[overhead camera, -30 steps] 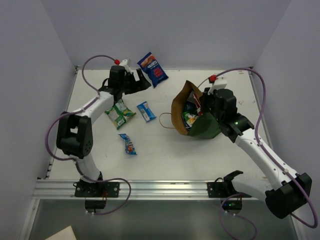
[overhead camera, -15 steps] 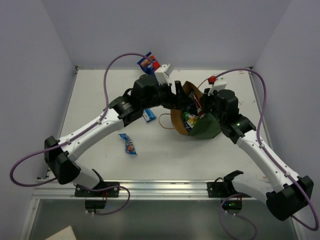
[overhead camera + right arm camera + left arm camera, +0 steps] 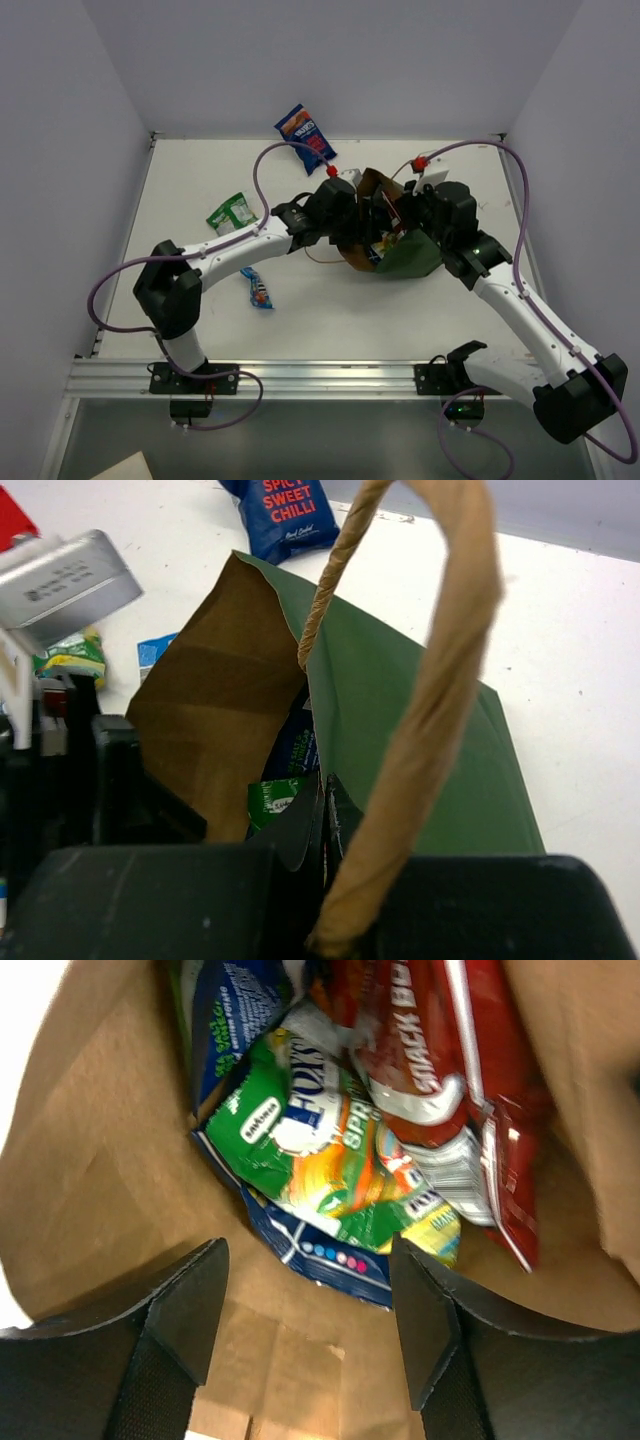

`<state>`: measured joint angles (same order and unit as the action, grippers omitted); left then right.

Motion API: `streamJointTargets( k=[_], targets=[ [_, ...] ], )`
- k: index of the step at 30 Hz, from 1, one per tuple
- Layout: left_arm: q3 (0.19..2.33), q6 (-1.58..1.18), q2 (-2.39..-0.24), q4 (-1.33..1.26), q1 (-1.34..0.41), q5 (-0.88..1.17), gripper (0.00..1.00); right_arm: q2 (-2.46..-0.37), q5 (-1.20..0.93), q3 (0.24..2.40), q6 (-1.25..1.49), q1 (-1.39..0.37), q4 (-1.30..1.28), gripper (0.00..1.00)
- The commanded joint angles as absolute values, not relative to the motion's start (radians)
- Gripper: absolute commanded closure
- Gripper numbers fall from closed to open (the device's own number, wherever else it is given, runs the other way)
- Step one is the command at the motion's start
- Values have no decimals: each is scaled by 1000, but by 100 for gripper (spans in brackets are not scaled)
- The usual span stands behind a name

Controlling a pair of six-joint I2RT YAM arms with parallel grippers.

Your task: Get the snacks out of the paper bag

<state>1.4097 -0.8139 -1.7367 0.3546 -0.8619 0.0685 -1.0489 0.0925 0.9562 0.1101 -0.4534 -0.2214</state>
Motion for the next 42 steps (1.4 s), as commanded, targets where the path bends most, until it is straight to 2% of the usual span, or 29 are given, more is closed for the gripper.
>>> streamJointTargets(
  k=[1,9,15,26,32,33,35,36,38,42],
  targets=[
    [1416,-850,-1776,283,-865,12,32,-1032,83,939,97,-456,-206,100],
    [1473,-865,-1873,270,-865,-27,40,-1029,77,934,107,-457,-207,100],
    [1465,-882,-1891,215,-865,-69,52,-1029,60,922,120,-457,-207,100],
    [1431,-936,-1921,83,-865,-84,55,-1052,14,939,143,-457,-207,100],
    [1456,-931,-1944,81,-865,-84,74,-1057,12,950,140,-459,-219,100],
    [1456,-933,-1945,81,-865,-80,83,-1057,14,951,140,-459,-221,100],
    [1456,-931,-1950,86,-865,-78,88,-1055,18,953,138,-459,-222,100],
    [1459,-930,-1950,90,-865,-75,95,-1055,18,953,138,-459,-224,100],
    [1462,-925,-1951,103,-864,-81,99,-1055,23,953,138,-459,-224,100],
    [1450,-901,-1913,136,-859,-83,100,-1052,55,948,138,-459,-225,100]
  ],
)
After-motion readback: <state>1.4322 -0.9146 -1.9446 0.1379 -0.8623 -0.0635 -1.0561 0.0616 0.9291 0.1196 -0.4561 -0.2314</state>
